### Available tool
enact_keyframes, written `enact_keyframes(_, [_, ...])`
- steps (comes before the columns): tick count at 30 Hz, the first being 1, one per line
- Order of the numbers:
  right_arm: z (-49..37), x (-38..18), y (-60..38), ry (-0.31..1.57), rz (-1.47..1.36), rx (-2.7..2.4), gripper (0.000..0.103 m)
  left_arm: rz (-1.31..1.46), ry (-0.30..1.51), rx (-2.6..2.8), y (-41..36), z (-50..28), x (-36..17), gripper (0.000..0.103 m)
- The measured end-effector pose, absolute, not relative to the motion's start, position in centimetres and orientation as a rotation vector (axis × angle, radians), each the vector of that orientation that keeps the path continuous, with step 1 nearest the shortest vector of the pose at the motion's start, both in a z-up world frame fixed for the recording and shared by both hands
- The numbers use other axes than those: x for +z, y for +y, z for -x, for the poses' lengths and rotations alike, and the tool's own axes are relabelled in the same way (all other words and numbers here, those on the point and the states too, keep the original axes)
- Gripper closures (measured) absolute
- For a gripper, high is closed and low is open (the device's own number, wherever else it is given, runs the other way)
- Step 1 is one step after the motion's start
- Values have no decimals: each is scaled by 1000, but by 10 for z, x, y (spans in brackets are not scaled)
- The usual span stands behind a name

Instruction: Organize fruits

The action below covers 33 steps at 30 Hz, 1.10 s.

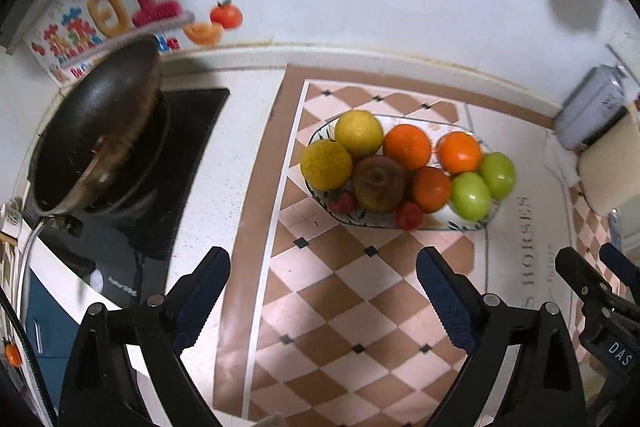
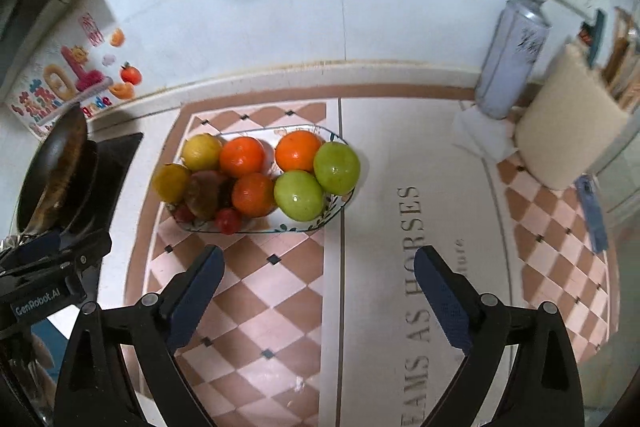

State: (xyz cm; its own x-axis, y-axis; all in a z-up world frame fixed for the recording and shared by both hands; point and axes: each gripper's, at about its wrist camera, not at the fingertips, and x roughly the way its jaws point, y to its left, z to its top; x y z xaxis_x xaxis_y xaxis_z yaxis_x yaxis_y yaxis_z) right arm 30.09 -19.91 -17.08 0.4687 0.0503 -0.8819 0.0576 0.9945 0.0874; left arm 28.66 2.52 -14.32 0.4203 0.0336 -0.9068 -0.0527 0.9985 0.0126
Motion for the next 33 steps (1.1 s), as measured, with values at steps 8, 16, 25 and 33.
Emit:
enact_keyframes(8, [-208, -105, -191, 968, -123, -25, 4, -8, 1040, 15, 34, -208, -95, 8])
enact_keyframes(16, [-117, -57, -172, 889, -94, -51, 2, -8, 954, -17, 48, -134, -55, 8])
enact_keyframes(25, [-38, -6, -163, 801, -63, -52, 1, -10, 866, -34, 54, -66, -13, 8])
enact_keyframes(33, [-4, 26, -163, 750, -51, -14, 1, -7, 818, -18, 49, -29, 9, 8])
